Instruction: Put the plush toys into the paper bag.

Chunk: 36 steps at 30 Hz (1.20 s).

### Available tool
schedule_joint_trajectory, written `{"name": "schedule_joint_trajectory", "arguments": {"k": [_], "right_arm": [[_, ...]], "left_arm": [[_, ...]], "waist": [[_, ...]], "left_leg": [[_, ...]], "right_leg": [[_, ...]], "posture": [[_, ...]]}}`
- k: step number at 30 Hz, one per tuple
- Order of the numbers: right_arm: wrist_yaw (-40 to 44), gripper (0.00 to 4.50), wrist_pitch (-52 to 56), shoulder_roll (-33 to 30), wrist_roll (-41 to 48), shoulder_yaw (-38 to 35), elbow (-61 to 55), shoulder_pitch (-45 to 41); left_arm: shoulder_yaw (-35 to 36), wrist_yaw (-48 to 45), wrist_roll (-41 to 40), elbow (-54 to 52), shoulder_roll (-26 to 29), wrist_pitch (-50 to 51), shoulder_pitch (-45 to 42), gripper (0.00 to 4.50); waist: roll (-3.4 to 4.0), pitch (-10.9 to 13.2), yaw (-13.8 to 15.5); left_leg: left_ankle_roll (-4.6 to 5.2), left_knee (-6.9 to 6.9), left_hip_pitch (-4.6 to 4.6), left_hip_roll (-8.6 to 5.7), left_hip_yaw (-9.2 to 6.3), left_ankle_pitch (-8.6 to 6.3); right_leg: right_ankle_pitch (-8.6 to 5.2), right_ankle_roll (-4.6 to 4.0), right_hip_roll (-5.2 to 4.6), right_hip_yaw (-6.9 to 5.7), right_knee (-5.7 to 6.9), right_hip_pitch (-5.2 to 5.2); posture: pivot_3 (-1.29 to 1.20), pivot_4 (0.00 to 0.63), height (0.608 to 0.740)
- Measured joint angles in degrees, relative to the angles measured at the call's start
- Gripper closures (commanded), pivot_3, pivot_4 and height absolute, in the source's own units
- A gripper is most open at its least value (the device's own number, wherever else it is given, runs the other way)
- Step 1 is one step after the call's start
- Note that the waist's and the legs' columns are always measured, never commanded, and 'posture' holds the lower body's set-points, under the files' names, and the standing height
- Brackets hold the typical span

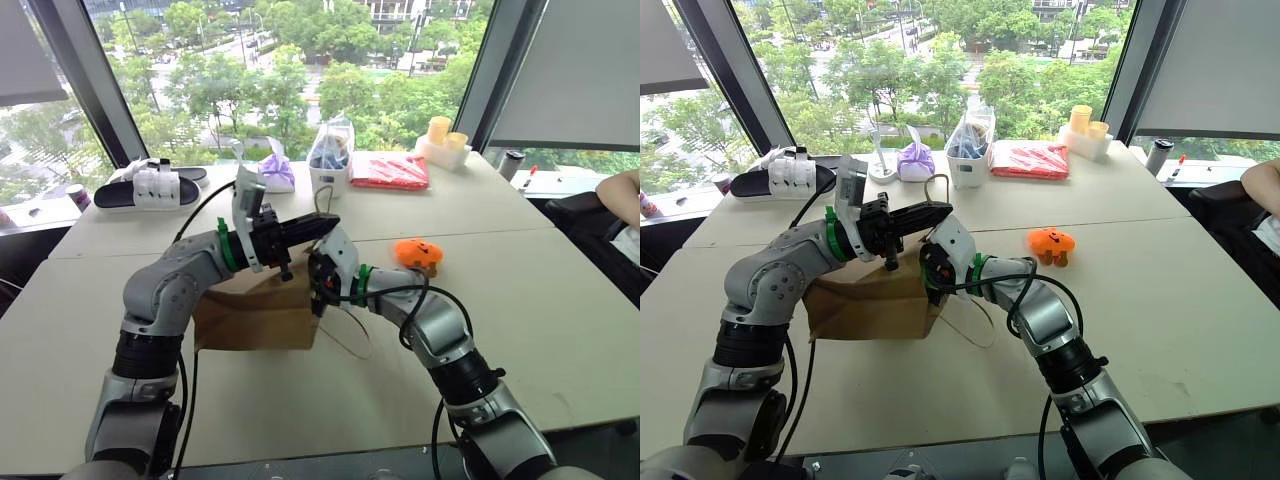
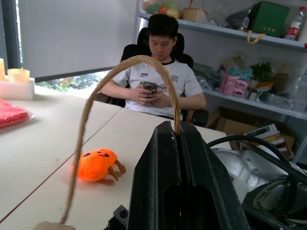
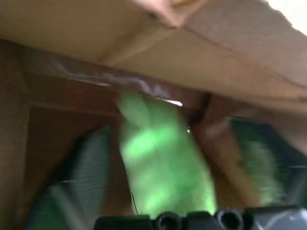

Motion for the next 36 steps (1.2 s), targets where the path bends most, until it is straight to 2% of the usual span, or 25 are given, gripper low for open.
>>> {"name": "schedule_joint_trajectory", "arguments": {"k": [5, 12, 17, 20, 23, 30, 36], "right_arm": [[1.81, 0.02, 4.55, -4.3, 3.01, -0.83, -9.27, 2.98], [2.94, 0.02, 13.73, -15.75, 10.32, -10.24, -23.34, 7.02], [1.19, 0.02, 14.35, -20.41, 12.46, -18.31, -22.28, 7.33], [-1.29, 0.02, 9.75, -22.07, 8.45, -19.15, -14.1, 7.25], [-4.82, 0.02, 1.38, -22.55, 1.18, -16.77, 0.17, 6.46], [-13.6, 0.02, -17.85, -15.95, -10.27, -11.8, 32.83, -0.97], [-22.01, 0.02, -32.54, -13.0, -17.89, -9.37, 53.17, -8.87]], "left_arm": [[-0.08, -0.7, -0.06, -0.32, 1.86, 0.0, 1.23, 4.5], [0.01, -2.48, 0.17, -1.78, 6.8, -0.01, 5.33, 4.5], [1.03, -2.66, 0.11, -2.94, 8.88, -0.01, 8.05, 4.5], [1.76, -2.2, -0.19, -4.39, 9.43, 0.06, 9.27, 4.5], [2.07, -1.66, -0.93, -6.39, 9.76, 0.31, 10.46, 4.5], [2.73, 0.51, -2.09, -9.19, 10.3, 1.45, 11.88, 4.5], [3.93, 2.09, -2.69, -11.16, 10.8, 2.14, 13.48, 4.5]], "waist": [[0.0, 0.0, 0.07], [0.0, 0.0, 0.35], [0.0, 0.0, 0.38], [-0.01, 0.0, 0.36], [0.0, 0.01, 0.32], [0.02, 0.02, -0.18], [0.02, 0.02, -0.12]], "left_leg": [[0.01, -0.02, 0.0, 0.0, -0.03, -0.01], [0.27, 0.0, -0.01, 0.01, -0.01, -0.16], [0.28, 0.0, 0.0, 0.01, 0.05, -0.16], [0.28, 0.02, 0.0, 0.01, 0.09, -0.16], [0.28, 0.01, 0.01, 0.01, 0.13, -0.16], [0.01, -0.06, 0.03, 0.05, 0.21, 0.0], [-0.03, -0.05, 0.03, 0.04, 0.22, 0.01]], "right_leg": [[0.0, 0.0, 0.0, 0.0, -0.01, -0.01], [0.0, 0.0, -0.01, 0.0, -0.02, 0.01], [0.0, -0.01, -0.01, 0.0, -0.03, 0.04], [0.0, -0.01, -0.01, 0.0, -0.04, 0.05], [0.0, -0.01, -0.02, 0.02, -0.04, 0.05], [0.0, -0.01, -0.01, 0.08, -0.03, -0.02], [0.0, -0.01, -0.01, 0.1, -0.06, 0.01]], "posture": [[0.0, 0.15, 0.74], [0.0, 0.15, 0.74], [0.0, 0.15, 0.74], [0.0, 0.15, 0.74], [0.0, 0.15, 0.74], [0.0, 0.15, 0.74], [0.0, 0.15, 0.74]]}}
